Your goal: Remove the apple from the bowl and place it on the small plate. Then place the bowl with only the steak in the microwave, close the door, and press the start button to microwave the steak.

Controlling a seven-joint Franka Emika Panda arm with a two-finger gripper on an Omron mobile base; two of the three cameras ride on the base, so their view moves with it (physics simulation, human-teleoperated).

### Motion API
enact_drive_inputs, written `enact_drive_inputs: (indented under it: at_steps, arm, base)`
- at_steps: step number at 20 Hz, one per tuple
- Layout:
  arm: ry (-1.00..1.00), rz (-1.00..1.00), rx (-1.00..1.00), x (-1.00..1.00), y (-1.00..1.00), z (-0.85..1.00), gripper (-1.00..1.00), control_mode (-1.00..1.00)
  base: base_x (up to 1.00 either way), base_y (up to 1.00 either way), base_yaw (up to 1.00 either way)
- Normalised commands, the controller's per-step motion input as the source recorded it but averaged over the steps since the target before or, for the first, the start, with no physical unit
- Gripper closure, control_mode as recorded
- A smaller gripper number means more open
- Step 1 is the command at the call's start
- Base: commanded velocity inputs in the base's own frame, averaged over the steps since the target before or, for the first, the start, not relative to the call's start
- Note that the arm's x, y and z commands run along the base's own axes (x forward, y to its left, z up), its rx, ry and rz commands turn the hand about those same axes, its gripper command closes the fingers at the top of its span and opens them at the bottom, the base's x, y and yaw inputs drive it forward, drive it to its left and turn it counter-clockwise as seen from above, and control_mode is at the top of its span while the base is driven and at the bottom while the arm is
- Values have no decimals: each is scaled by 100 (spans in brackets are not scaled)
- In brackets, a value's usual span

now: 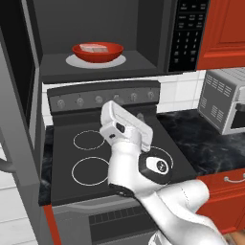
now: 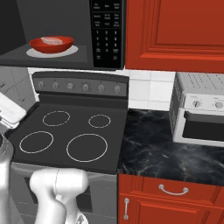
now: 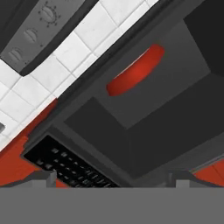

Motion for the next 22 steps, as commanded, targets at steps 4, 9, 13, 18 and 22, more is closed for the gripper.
enact_drive_inputs:
  at_steps: [4, 9, 13, 18, 22]
  arm:
    - [0, -22, 0, -100, 57, 0, -100, -100]
    - [-2, -18, 0, -99, 67, 0, -100, -100]
    - [-10, -8, 0, -77, 80, 0, -100, -100]
    - [-4, 0, -2, -36, 100, -44, -100, -100]
    - [-4, 0, -2, -23, 90, -100, -100, -100]
  base:
    - [0, 0, 0]
    - [0, 0, 0]
    - [0, 0, 0]
    - [0, 0, 0]
    - [0, 0, 0]
